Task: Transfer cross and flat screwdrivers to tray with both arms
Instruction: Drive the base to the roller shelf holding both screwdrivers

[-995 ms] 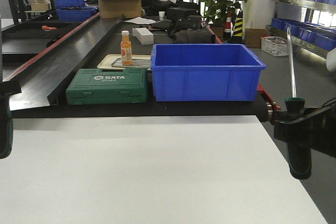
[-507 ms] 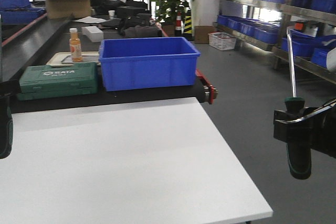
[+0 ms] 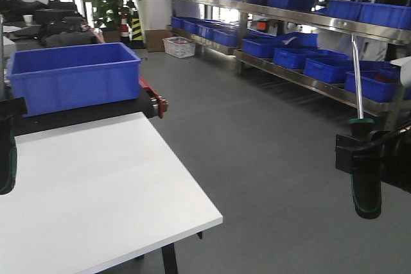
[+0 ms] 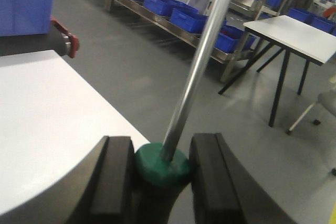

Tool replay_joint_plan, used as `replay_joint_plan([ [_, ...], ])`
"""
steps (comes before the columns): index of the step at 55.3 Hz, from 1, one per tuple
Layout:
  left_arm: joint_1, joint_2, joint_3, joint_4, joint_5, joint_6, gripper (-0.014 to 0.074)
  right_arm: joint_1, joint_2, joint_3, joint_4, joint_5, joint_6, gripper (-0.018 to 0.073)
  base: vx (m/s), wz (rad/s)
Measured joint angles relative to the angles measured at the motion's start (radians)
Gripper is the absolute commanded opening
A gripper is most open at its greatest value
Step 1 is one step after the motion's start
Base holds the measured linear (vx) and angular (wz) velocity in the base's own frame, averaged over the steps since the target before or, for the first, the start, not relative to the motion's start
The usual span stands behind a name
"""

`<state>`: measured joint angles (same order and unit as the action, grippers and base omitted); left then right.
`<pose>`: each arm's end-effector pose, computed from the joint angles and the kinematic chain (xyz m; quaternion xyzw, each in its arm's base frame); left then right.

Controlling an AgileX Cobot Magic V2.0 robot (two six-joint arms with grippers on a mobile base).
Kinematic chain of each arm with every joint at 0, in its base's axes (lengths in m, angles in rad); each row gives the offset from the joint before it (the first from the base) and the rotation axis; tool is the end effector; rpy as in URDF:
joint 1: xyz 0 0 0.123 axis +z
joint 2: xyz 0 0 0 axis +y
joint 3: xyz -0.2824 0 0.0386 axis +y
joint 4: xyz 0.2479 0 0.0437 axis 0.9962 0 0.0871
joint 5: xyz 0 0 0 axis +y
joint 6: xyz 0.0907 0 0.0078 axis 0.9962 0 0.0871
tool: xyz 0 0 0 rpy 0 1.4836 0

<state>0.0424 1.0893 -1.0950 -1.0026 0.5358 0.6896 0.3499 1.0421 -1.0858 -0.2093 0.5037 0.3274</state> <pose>0.2327 -0.0294 0.4186 0.0289 0.7720 -0.2321 0.5910 0.2110 0.0672 0.4085 -0.0564 0.8208 0.0984 0.5599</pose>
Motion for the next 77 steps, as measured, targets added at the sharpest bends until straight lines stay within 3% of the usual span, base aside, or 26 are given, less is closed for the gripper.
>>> replay_joint_plan([
  [77, 0.000, 0.000, 0.000, 0.000, 0.000, 0.000, 0.0003, 0.000, 0.000, 0.000, 0.000, 0.000, -0.001, -0.0008, 0.09, -0.49],
])
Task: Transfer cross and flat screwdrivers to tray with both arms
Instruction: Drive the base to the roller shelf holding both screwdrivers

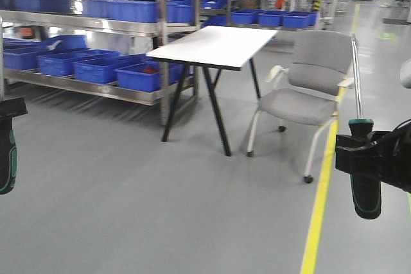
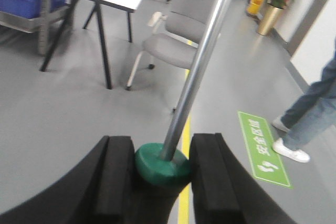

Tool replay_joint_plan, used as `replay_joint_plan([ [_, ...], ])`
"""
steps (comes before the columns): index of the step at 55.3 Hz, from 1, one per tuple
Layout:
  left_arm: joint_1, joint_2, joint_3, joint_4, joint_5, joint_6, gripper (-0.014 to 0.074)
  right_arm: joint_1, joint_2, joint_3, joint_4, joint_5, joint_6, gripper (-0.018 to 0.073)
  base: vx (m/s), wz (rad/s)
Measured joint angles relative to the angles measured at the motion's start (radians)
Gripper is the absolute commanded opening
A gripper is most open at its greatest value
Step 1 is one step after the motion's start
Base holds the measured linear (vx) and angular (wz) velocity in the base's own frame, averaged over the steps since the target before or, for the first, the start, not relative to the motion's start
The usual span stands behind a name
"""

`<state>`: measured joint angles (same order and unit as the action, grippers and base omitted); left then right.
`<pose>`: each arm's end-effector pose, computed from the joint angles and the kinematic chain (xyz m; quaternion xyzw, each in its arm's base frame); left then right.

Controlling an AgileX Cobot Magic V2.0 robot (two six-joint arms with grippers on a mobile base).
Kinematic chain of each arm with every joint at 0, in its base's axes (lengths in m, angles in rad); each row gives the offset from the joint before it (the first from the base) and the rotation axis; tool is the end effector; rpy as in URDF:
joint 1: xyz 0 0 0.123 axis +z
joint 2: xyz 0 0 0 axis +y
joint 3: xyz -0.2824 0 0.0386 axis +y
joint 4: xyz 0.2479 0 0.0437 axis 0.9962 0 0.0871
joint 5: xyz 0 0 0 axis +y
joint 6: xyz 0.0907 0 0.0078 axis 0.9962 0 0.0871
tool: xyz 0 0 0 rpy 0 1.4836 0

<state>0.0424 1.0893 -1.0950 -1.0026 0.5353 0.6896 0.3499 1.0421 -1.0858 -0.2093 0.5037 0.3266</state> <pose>0.2328 -0.0294 0.4186 0.0288 0.7720 -0.2320 0.5911 0.2110 0.0672 0.4085 -0.0567 0.8208 0.0981 0.5599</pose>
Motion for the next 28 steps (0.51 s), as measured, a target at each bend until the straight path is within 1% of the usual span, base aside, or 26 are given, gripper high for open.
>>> replay_joint_plan([
  [15, 0.000, 0.000, 0.000, 0.000, 0.001, 0.000, 0.0003, 0.000, 0.000, 0.000, 0.000, 0.000, 0.000, -0.0008, 0.23, -0.40],
  [28, 0.000, 0.000, 0.000, 0.000, 0.001, 0.000, 0.0003, 0.000, 0.000, 0.000, 0.000, 0.000, 0.000, -0.0008, 0.30, -0.20],
])
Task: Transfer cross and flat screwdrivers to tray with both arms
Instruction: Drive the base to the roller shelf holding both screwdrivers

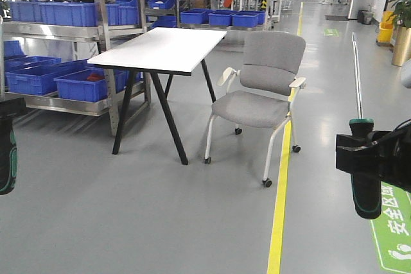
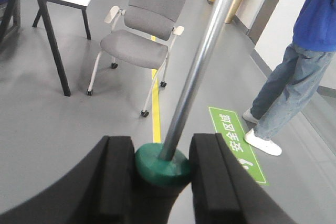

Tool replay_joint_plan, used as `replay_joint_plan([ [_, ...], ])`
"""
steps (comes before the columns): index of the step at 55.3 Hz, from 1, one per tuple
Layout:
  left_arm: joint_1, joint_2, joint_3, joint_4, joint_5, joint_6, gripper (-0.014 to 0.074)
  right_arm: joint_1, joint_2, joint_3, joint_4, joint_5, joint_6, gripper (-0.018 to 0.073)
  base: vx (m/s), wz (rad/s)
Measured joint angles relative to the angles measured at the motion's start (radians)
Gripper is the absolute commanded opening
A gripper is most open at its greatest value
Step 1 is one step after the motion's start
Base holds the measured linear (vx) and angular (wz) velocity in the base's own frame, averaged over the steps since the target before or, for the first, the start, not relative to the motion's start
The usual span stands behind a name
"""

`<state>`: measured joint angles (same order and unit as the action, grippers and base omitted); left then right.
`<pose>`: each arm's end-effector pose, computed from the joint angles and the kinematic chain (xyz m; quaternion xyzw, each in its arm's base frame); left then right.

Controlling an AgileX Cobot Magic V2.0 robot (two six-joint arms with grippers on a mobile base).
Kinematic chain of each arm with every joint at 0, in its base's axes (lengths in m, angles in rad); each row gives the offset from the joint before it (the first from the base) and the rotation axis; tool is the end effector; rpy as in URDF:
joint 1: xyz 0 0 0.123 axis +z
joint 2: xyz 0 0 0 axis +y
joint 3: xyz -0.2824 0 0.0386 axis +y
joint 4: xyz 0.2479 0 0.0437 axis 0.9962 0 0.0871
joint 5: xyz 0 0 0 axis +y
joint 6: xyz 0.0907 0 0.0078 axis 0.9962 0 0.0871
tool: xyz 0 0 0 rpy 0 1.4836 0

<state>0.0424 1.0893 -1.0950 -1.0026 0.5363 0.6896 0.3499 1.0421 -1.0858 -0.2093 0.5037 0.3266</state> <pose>0.2327 -0.0295 0.4186 0.0290 0.7721 -0.2322 0.5908 0.2110 0.0672 0.4085 -0.0567 0.8208 0.0981 0.5599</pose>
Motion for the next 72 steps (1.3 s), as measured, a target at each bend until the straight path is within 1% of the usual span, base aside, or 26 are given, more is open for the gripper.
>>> replay_joint_plan([
  [32, 0.000, 0.000, 0.000, 0.000, 0.000, 0.000, 0.0003, 0.000, 0.000, 0.000, 0.000, 0.000, 0.000, -0.0008, 0.38, 0.02],
  [72, 0.000, 0.000, 0.000, 0.000, 0.001, 0.000, 0.0003, 0.000, 0.000, 0.000, -0.001, 0.001, 0.000, -0.0008, 0.45, 0.25],
])
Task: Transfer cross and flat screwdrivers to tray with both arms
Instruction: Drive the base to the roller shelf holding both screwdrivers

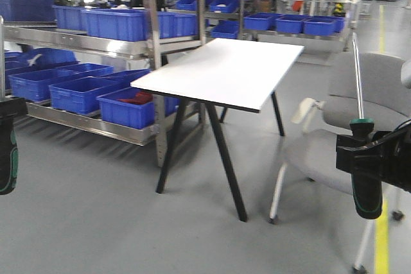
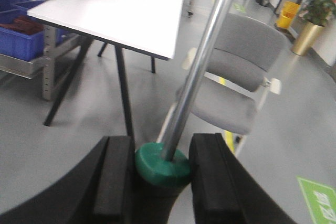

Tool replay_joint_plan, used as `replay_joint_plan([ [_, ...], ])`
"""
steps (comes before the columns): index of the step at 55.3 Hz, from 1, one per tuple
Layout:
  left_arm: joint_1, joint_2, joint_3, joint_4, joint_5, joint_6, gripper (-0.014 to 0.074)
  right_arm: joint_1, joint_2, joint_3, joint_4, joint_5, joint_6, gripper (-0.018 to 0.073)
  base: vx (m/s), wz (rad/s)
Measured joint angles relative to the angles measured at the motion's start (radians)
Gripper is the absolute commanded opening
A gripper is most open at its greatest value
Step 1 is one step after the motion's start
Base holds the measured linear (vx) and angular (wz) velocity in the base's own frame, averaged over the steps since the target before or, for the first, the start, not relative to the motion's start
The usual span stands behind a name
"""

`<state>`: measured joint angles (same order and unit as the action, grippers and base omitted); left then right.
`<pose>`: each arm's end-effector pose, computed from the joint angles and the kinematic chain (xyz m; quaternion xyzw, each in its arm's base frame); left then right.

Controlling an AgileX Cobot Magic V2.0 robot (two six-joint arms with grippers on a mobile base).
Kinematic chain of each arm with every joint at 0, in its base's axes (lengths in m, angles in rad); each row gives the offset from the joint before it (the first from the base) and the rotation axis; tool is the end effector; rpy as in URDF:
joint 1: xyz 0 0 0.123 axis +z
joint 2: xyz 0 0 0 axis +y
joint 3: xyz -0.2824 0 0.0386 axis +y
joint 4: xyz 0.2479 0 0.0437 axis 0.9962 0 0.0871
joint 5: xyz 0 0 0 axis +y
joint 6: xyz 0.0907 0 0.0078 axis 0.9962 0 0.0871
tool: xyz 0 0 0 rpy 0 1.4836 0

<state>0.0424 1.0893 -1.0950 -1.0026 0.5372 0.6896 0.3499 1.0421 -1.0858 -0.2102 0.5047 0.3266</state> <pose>0.2327 -0.0295 0.4185 0.0293 0.7723 -0.2324 0.5905 0.2110 0.0672 0.4084 -0.0569 0.8210 0.0976 0.5596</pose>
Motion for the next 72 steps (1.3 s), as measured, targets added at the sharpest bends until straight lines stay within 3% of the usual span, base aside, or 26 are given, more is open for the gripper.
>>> replay_joint_plan([
  [72, 0.000, 0.000, 0.000, 0.000, 0.004, 0.000, 0.0003, 0.000, 0.000, 0.000, 0.000, 0.004, 0.000, -0.0008, 0.49, 0.45],
])
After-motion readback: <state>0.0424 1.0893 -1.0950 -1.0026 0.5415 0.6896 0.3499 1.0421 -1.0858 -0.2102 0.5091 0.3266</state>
